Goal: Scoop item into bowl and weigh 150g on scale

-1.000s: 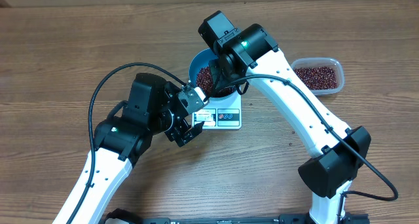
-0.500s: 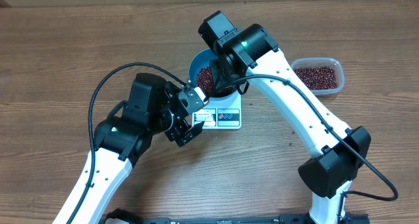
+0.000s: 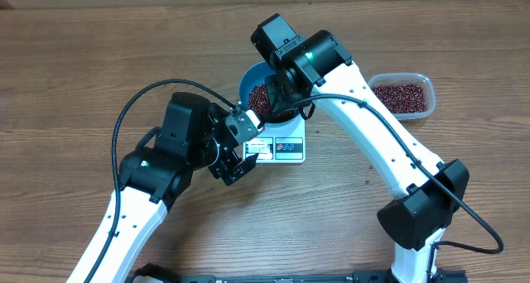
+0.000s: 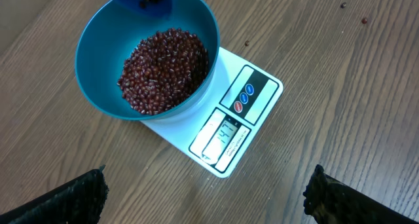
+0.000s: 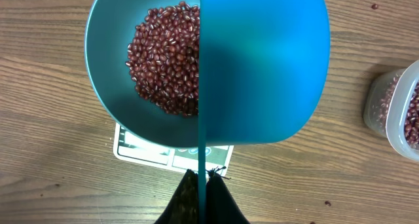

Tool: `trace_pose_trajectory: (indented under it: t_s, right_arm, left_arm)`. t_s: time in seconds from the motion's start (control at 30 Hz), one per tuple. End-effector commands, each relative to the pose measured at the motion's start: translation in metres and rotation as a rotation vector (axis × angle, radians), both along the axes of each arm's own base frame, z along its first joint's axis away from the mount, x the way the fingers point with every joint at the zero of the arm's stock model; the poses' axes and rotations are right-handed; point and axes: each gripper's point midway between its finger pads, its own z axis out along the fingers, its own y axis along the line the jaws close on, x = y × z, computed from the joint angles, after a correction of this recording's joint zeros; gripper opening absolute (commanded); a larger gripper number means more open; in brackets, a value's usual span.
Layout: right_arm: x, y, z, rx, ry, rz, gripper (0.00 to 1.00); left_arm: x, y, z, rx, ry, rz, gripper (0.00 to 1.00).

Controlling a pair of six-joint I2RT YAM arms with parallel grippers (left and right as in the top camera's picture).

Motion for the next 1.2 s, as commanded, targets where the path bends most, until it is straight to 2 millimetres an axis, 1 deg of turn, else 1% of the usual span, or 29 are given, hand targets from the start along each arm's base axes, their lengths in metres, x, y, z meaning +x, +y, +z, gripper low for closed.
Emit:
trace_pose_trajectory:
  t_s: [0.0, 0.47, 0.67, 0.77, 1.17]
  right_arm:
    - [0.0046, -0.0036, 0.022, 0.02, -0.06, -0.005, 0.04]
    - [0.0043, -0.0037, 0.0219, 0.02, -0.059, -0.004, 0.04]
    - [-0.001, -0.0047, 0.0203, 0.0, -0.043, 0.014, 0.04]
    - [0.0008, -0.0084, 0.0209, -0.019, -0.055, 0.005, 0.04]
    - [0.0006, -0.0083, 0.0208, -0.016, -0.052, 0.006, 0.04]
  left_arm:
    - [0.0044, -0.0015, 0.0103, -0.022, -0.011, 0.012, 0.99]
    - [0.0043, -0.0016, 0.0103, -0.023, -0.011, 0.011, 0.99]
    - [0.0044, -0.0015, 0.0104, -0.023, -0.011, 0.012, 1.0]
    - [0.0043, -0.0016, 0.0105, -0.023, -0.011, 0.011, 1.0]
    - [0.0043, -0.0016, 0.0103, -0.023, -0.011, 0.011, 1.0]
